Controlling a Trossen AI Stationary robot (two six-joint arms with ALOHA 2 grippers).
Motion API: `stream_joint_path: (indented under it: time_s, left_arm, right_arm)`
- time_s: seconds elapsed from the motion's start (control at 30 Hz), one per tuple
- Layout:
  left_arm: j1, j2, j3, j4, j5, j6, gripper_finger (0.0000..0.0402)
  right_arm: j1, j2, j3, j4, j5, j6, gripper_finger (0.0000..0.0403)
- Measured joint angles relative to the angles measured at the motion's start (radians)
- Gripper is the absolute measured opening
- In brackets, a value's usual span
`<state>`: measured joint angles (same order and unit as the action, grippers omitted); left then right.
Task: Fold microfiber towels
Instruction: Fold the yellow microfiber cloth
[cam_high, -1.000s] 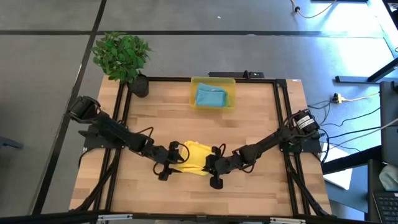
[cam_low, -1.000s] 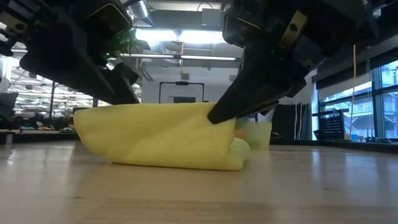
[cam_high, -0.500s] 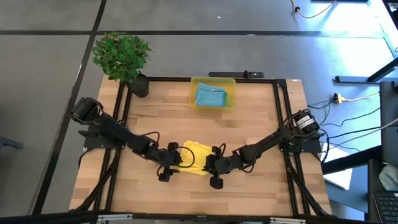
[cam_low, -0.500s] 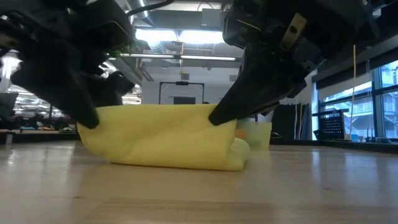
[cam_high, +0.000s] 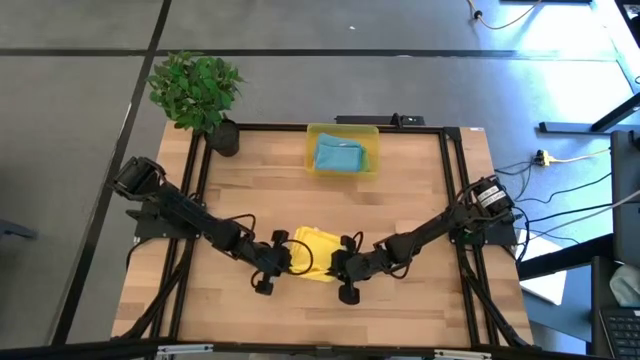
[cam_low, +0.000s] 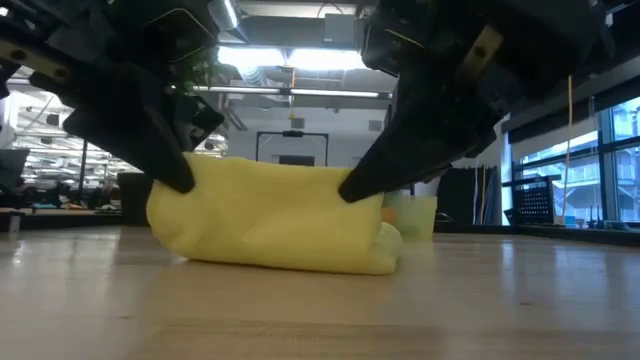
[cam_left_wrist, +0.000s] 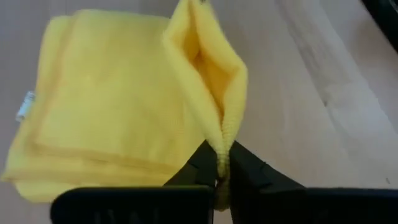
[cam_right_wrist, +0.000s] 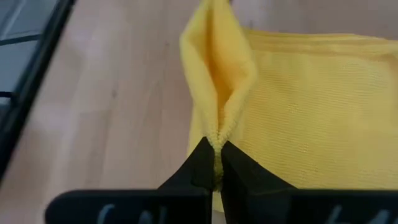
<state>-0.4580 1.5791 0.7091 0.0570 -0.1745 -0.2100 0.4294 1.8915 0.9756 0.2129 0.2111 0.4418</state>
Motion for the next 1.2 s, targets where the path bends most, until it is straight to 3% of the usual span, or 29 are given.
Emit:
stream_joint_path:
  time_s: [0.2, 0.43, 0.5, 0.63, 0.8, 0.97, 1.2]
  left_arm:
    - [0.050, -0.001, 0.012, -0.027, 0.001, 0.044, 0.0003]
    - [0.140, -0.001, 0.012, -0.044, 0.117, 0.122, 0.0001]
    - [0.159, -0.004, 0.012, -0.038, 0.169, 0.159, 0.0001]
    - [0.190, -0.004, 0.012, -0.032, 0.219, 0.174, 0.0000]
    - [0.236, -0.011, 0.012, 0.010, 0.266, 0.215, 0.0000]
    - [0.315, -0.012, 0.000, 0.051, 0.321, 0.241, 0.0000]
    - [0.422, -0.018, -0.172, 0.319, 0.422, 0.171, 0.0000]
  right_arm:
    - [-0.005, -0.001, 0.000, -0.071, 0.101, -0.014, 0.0013]
    - [-0.015, -0.001, -0.003, -0.004, 0.048, -0.064, 0.0007]
    - [-0.027, -0.001, -0.038, 0.061, 0.035, -0.064, 0.0007]
    - [-0.050, -0.014, -0.187, 0.358, -0.043, -0.045, 0.0006]
    - [-0.087, -0.050, -0.357, 0.600, -0.049, 0.004, 0.0006]
    - [-0.119, -0.058, -0.426, 0.666, -0.002, 0.050, 0.0006]
    - [-0.145, -0.058, -0.433, 0.677, 0.009, 0.074, 0.0006]
